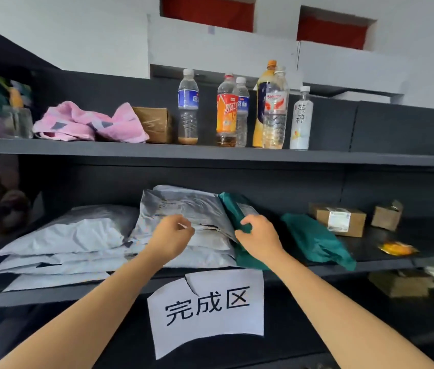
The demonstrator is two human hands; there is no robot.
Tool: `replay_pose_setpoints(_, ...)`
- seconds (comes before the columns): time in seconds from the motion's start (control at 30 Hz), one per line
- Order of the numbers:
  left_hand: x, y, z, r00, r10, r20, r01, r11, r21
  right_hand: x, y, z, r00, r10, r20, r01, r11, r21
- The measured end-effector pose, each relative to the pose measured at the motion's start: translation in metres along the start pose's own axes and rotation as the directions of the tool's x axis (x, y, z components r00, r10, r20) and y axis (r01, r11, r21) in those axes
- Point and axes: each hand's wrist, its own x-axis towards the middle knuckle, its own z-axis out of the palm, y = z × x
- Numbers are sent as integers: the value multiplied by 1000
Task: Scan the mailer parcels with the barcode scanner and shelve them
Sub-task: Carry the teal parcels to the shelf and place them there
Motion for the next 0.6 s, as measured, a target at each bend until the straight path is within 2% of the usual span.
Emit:
replay_pose_setpoints(0.1, 26, 20, 56, 997, 53, 64, -49, 997, -62, 17, 67, -35, 982, 174, -75, -184, 972, -147)
replay_pose_setpoints(0.17, 47, 32, 95, 992, 62, 113, -56, 997, -56, 31, 112, -57, 938, 323, -129, -343, 920, -191)
replay_pose_setpoints(0.23, 72, 40, 132, 989, 9, 147, 2, 997, -71, 50, 159, -73, 854, 494, -163, -514, 849, -123)
replay_pose_setpoints(0.3, 101, 40, 165, 986, -49, 156, 63, 994, -90, 69, 199, -84, 774, 619, -135, -622, 783, 25)
replay_pose_setpoints(0.4, 136, 41, 196, 987, -119, 109, 128, 989, -77, 99, 236, -93, 732, 681, 26, -643, 677, 358)
replay_pose_setpoints(0.43, 145, 39, 203, 984, -153, 96, 162, 981, -103, 108, 244, -92, 722, 683, 108, -660, 635, 401)
replay_pose_setpoints(0.53, 164, 32, 211, 959, -281, 44, 284, 940, -189, 125, 248, -83, 687, 650, 326, -727, 617, 302)
replay_pose_setpoints(0.6, 176, 26, 214, 940, -326, 95, 339, 920, -195, 134, 246, -71, 669, 620, 409, -735, 635, 239)
